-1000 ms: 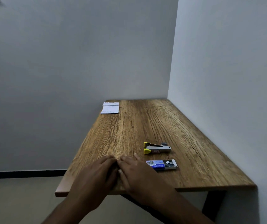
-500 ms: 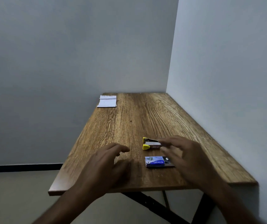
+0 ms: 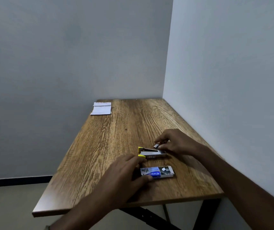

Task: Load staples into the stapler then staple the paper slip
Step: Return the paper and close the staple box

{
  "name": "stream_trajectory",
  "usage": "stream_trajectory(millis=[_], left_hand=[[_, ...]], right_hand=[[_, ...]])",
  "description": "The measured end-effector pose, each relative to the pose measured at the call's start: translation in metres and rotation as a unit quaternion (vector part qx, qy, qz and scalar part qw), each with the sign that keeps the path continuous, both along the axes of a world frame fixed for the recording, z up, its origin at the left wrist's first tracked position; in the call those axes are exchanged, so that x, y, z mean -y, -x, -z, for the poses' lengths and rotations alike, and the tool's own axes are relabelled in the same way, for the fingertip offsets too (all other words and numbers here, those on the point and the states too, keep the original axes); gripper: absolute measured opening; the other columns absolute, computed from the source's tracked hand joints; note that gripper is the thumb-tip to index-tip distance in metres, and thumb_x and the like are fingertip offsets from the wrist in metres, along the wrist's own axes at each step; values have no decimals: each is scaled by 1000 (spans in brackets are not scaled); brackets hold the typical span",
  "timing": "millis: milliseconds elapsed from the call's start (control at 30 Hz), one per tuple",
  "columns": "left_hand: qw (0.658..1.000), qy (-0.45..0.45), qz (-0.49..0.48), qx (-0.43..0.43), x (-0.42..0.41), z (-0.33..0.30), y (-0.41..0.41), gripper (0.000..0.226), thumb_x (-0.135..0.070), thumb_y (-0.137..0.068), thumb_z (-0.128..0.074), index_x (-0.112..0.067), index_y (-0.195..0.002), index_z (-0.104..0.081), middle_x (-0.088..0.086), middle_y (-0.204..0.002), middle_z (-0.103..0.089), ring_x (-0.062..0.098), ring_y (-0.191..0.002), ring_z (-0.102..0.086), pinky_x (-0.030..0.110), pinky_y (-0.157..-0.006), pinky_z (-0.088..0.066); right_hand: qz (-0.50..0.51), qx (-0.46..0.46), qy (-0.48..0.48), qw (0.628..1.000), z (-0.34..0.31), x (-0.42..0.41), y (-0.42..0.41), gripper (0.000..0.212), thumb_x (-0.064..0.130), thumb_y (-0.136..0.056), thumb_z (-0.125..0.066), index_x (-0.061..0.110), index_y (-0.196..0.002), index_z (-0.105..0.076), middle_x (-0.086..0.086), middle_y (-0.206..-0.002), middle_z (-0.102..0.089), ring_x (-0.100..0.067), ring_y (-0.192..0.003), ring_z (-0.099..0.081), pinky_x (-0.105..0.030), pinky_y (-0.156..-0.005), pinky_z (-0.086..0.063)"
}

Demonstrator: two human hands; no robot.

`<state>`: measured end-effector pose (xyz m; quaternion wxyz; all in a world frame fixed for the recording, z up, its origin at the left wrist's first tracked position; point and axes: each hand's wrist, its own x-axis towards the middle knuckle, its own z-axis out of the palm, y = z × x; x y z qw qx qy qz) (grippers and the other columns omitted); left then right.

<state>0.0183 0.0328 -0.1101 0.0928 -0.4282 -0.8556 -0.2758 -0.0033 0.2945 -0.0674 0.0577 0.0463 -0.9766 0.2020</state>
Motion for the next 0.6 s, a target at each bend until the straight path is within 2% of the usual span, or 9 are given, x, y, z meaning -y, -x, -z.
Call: stream_trajectory(millis=[100,200,367,467,600], left_hand=[[1000,3,0,-12,0,1,1,61,-66,-84,-47,-35,-136,-47,-18,-132,-50,0,-120,-43,23,-99,-40],[1000,9,3,-22,-1,2,1,57,-64,-85,-47,-36,-135,-48,-18,-133,-49,-1,-119,-42,23,-99,-41],[999,22,7,-38,-2,3,2,58,-66,-85,-40,-35,-133,-50,-19,-130,-50,-2,-116,-43,22,-97,-41],[999,25,5,-41,-2,3,1,62,-68,-85,-34,-34,-134,-51,-19,-130,-50,-1,-116,-42,21,-97,-40],[998,26,-5,-52,-3,4,0,53,-66,-89,-38,-38,-134,-48,-23,-130,-46,-4,-115,-38,15,-95,-33]], right_hand=[[-5,-18,6,1000,3,-1,3,13,16,-86,-75,25,-95,-78,21,-83,-62,4,-79,-59,-7,-61,-42],[20,-39,30,999,11,-5,2,10,19,-85,-75,29,-85,-75,17,-84,-68,1,-80,-63,-11,-62,-43],[28,-37,89,995,18,-7,3,12,26,-87,-74,33,-95,-71,19,-89,-69,7,-84,-63,-11,-67,-44],[6,-31,68,997,16,2,13,23,31,-85,-76,30,-107,-72,22,-90,-64,8,-86,-61,-9,-67,-43],[-32,-27,2,999,10,9,25,10,20,-86,-75,26,-93,-76,22,-83,-61,7,-79,-59,-3,-60,-43]])
